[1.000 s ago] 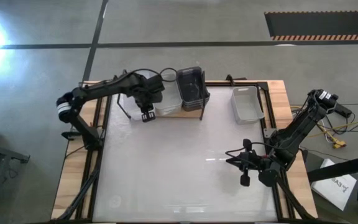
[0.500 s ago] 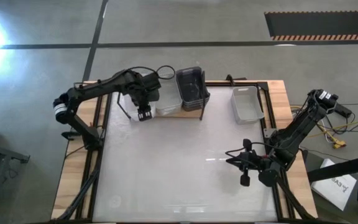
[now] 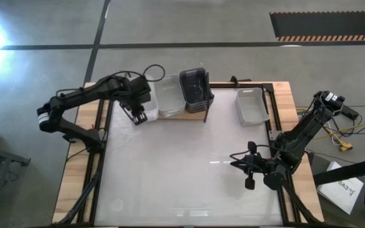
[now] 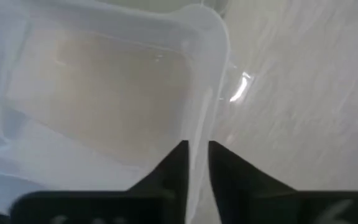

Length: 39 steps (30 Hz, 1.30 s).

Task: Stack baskets on shelf by color
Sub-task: Stack the transparent bin on top of the transparent bin on the shelf

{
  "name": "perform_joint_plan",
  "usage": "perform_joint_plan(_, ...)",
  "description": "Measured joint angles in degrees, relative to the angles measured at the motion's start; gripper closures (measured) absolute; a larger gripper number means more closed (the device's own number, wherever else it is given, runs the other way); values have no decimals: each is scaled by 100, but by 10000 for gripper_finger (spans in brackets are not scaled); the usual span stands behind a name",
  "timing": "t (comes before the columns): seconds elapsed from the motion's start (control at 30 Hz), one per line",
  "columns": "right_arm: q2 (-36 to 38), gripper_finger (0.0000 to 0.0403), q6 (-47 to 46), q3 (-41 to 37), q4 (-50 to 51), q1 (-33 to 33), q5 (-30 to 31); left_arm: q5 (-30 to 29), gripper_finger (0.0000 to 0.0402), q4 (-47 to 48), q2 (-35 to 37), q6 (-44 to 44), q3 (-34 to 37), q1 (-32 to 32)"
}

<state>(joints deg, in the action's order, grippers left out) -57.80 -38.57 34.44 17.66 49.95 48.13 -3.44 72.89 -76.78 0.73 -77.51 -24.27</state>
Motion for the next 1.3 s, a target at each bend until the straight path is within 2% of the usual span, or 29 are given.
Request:
perform_joint_plan(0.07,0,394,31,0,3,0,1,25,386,-196,87,1,280,6)
perform_joint_plan(0.13,0,394,31,0,2,0,1,81,396,-400,121,-3,522,10)
perform_joint_plan(0.33,0,394,-3,0,-18,0,3,-195,396,-511,84,-211,836,-4)
perform_joint_plan(0.63,0,394,-39,0,-33,0,1,-636,400,-436,550,-339,439,-11)
perform_joint_plan(0.8,0,394,-35,0,-38,0,3,-632,400,-494,823,-561,699,-11)
perform_joint_plan(1.03,0,394,-36,0,-38,0,3,-409,399,-707,710,-489,1186,-11)
perform_joint_plan(1.17,0,394,-37,0,-40,0,3,-374,375,-682,593,-450,1190,-13)
perform_joint_plan(1.3,0,394,-37,0,-42,0,3,-359,319,-674,596,-452,1073,-25)
